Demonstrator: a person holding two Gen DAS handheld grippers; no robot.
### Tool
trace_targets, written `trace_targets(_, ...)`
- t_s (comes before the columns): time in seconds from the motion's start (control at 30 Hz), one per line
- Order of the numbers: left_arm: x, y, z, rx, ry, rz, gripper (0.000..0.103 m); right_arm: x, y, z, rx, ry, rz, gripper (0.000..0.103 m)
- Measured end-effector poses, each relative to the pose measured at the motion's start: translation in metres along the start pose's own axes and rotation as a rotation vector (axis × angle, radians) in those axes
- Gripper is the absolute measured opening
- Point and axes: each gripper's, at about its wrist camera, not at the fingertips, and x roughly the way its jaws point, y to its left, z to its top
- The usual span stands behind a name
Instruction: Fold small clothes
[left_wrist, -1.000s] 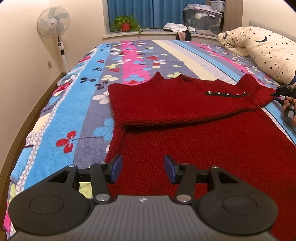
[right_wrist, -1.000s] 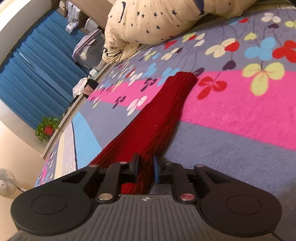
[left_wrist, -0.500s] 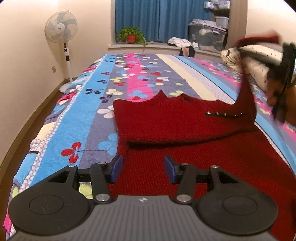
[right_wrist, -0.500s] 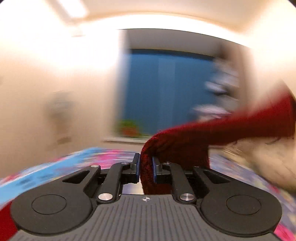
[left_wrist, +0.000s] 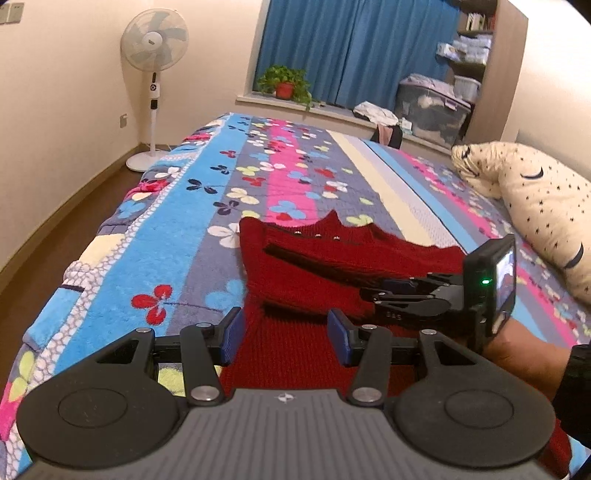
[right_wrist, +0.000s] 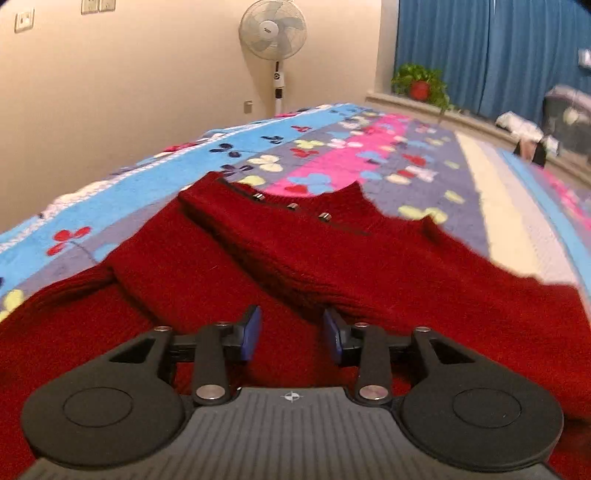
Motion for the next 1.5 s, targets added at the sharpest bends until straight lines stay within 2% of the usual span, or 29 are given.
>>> trace_targets(0.07, -0.001, 0.002, 0.001, -0.012, 0.001, -0.002, 0.055, 0.007, 0.014, 0.005, -0.077, 0.007, -0.018, 0.049)
trace_targets(0.2, -0.001, 0.006, 0.002, -0.04, 0.007, 0.004, 0.055, 0.026, 0.052, 0.022, -0.249, 0.018, -0.112, 0.049)
trace_targets(0.33, -0.001, 0.012, 0.004, -0.073, 0.015, 0.003, 0.055, 0.009, 0.083, 0.036, -0.348, -0.056, -0.054, 0.048)
trace_targets(0.4, -0.002, 0.014, 0.005, -0.092, 0.015, -0.005, 0.055, 0.011, 0.094, 0.037, -0.42, -0.078, -0.078, 0.048)
trace_targets(0.53, -0.003, 0.018, 0.004, -0.106, 0.02, -0.003, 0.055, 0.051, 0.087, 0.046, -0.403, 0.048, -0.145, 0.047)
trace_targets(0.57, -0.002, 0.019, 0.004, -0.112, 0.023, -0.003, 0.055, 0.062, 0.081, 0.047, -0.372, 0.106, -0.149, 0.045)
trace_targets(0.6, -0.002, 0.021, 0.004, -0.121, 0.026, -0.003, 0.055, 0.069, 0.077, 0.047, -0.352, 0.146, -0.153, 0.026)
trace_targets(0.63, -0.002, 0.024, 0.004, -0.132, 0.029, -0.002, 0.055, 0.07, 0.074, 0.048, -0.347, 0.152, -0.155, 0.016)
trace_targets(0.67, -0.002, 0.027, 0.005, -0.144, 0.03, 0.001, 0.055, 0.065, 0.076, 0.049, -0.353, 0.133, -0.162, 0.013)
trace_targets(0.8, -0.003, 0.036, 0.007, -0.191, 0.03, -0.003, 0.055, 0.023, 0.078, 0.055, -0.318, -0.008, -0.166, 0.011)
trace_targets(0.87, -0.005, 0.037, 0.008, -0.198, 0.027, -0.005, 0.055, 0.013, 0.078, 0.049, -0.303, -0.014, -0.129, 0.012)
trace_targets(0.9, -0.006, 0.037, 0.008, -0.197, 0.025, -0.007, 0.055, 0.016, 0.079, 0.044, -0.314, 0.024, -0.105, 0.012)
trace_targets(0.97, -0.005, 0.034, 0.007, -0.186, 0.029, -0.003, 0.055, 0.031, 0.083, 0.029, -0.383, 0.194, -0.076, 0.014)
trace_targets(1.0, -0.004, 0.034, 0.006, -0.182, 0.036, 0.002, 0.055, 0.028, 0.082, 0.027, -0.388, 0.199, -0.083, 0.014)
trace_targets(1.07, -0.002, 0.036, 0.003, -0.185, 0.049, 0.011, 0.055, 0.007, 0.069, 0.035, -0.273, 0.159, -0.078, 0.018)
trace_targets(1.13, -0.001, 0.038, 0.002, -0.193, 0.056, 0.014, 0.055, -0.014, 0.048, 0.041, -0.134, 0.131, -0.033, 0.029)
trace_targets(1.2, -0.003, 0.039, 0.001, -0.197, 0.057, 0.019, 0.055, -0.035, 0.023, 0.036, -0.044, 0.091, -0.046, 0.04)
trace_targets(1.3, -0.004, 0.036, -0.002, -0.179, 0.058, 0.019, 0.055, -0.055, -0.024, 0.017, 0.078, 0.072, -0.168, 0.042)
trace_targets(1.4, -0.002, 0.031, -0.005, -0.148, 0.067, 0.026, 0.055, -0.068, -0.085, -0.006, 0.271, 0.065, -0.364, 0.042)
trace_targets(1.43, -0.001, 0.03, -0.007, -0.141, 0.072, 0.032, 0.055, -0.065, -0.104, -0.016, 0.296, 0.11, -0.427, 0.04)
trace_targets(1.5, 0.002, 0.03, -0.01, -0.135, 0.087, 0.046, 0.055, -0.055, -0.136, -0.041, 0.339, 0.274, -0.542, 0.038)
